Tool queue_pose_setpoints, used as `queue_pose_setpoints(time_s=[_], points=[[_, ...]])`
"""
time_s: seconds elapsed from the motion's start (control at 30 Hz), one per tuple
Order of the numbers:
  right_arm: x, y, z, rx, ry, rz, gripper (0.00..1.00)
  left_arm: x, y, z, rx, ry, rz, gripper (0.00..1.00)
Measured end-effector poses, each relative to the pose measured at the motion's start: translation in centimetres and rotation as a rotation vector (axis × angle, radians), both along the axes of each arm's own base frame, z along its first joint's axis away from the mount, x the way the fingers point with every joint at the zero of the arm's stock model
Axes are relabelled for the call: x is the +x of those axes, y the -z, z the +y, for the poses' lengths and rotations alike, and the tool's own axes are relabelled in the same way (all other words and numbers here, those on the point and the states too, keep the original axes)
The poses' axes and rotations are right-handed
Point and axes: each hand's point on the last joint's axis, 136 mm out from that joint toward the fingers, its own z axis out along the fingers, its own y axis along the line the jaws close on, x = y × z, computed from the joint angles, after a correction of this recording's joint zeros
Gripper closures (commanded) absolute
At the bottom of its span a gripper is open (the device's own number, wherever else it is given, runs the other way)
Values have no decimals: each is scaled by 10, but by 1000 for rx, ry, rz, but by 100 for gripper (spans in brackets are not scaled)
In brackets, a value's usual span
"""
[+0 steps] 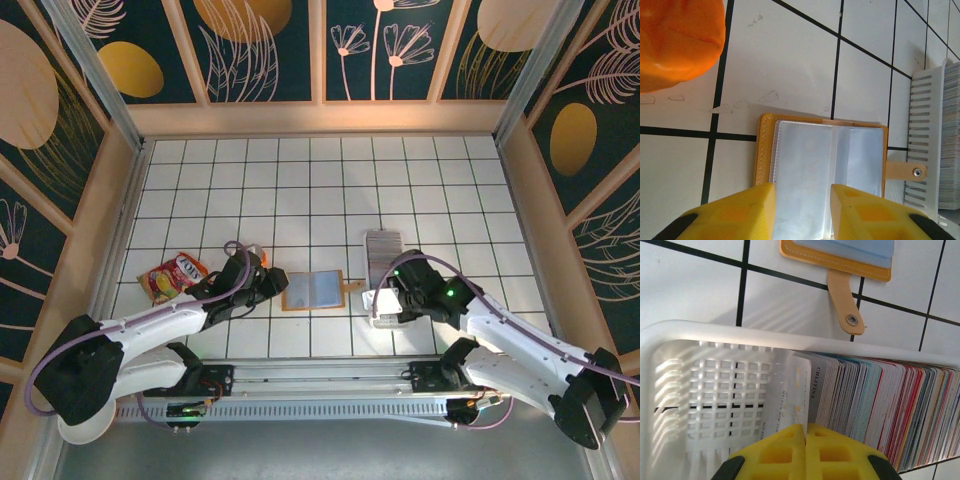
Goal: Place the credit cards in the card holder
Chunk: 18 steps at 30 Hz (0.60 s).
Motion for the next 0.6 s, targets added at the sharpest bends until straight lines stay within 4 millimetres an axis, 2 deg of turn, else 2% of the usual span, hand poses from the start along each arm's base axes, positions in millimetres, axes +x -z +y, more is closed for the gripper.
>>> queue_pose_setpoints(time_s=[0.17, 0.37, 0.47, 0.53, 0.6], points=[[-3, -21, 3, 34, 11, 5, 100, 1, -4, 0, -8, 0, -11, 66], [-6, -70, 19, 180, 44, -1, 100, 1, -8, 0, -12, 2, -26, 65], [5, -110, 39, 362, 155, 1, 100, 2, -9, -1, -9, 7, -31, 68], [19, -140, 55, 547, 304, 35, 100, 3, -11, -2, -9, 11, -37, 73], [35, -159, 69, 713, 477, 114, 100, 3, -12, -2, -10, 14, -41, 77]])
